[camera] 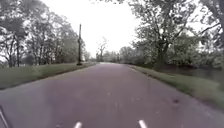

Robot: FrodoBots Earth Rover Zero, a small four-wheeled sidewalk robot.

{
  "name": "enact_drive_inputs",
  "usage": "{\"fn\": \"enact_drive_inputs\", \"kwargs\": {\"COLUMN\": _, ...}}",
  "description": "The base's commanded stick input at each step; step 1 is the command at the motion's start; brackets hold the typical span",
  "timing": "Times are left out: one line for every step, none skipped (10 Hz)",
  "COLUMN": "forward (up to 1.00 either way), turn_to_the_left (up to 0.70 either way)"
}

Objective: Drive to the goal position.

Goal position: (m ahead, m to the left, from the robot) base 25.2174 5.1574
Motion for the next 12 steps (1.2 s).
{"fn": "enact_drive_inputs", "kwargs": {"forward": 0.70, "turn_to_the_left": 0.00}}
{"fn": "enact_drive_inputs", "kwargs": {"forward": 0.70, "turn_to_the_left": 0.00}}
{"fn": "enact_drive_inputs", "kwargs": {"forward": 0.70, "turn_to_the_left": 0.00}}
{"fn": "enact_drive_inputs", "kwargs": {"forward": 0.70, "turn_to_the_left": 0.00}}
{"fn": "enact_drive_inputs", "kwargs": {"forward": 0.70, "turn_to_the_left": 0.00}}
{"fn": "enact_drive_inputs", "kwargs": {"forward": 0.70, "turn_to_the_left": 0.00}}
{"fn": "enact_drive_inputs", "kwargs": {"forward": 0.70, "turn_to_the_left": 0.00}}
{"fn": "enact_drive_inputs", "kwargs": {"forward": 0.70, "turn_to_the_left": 0.00}}
{"fn": "enact_drive_inputs", "kwargs": {"forward": 0.70, "turn_to_the_left": 0.00}}
{"fn": "enact_drive_inputs", "kwargs": {"forward": 0.70, "turn_to_the_left": 0.00}}
{"fn": "enact_drive_inputs", "kwargs": {"forward": 0.70, "turn_to_the_left": 0.00}}
{"fn": "enact_drive_inputs", "kwargs": {"forward": 0.70, "turn_to_the_left": 0.00}}
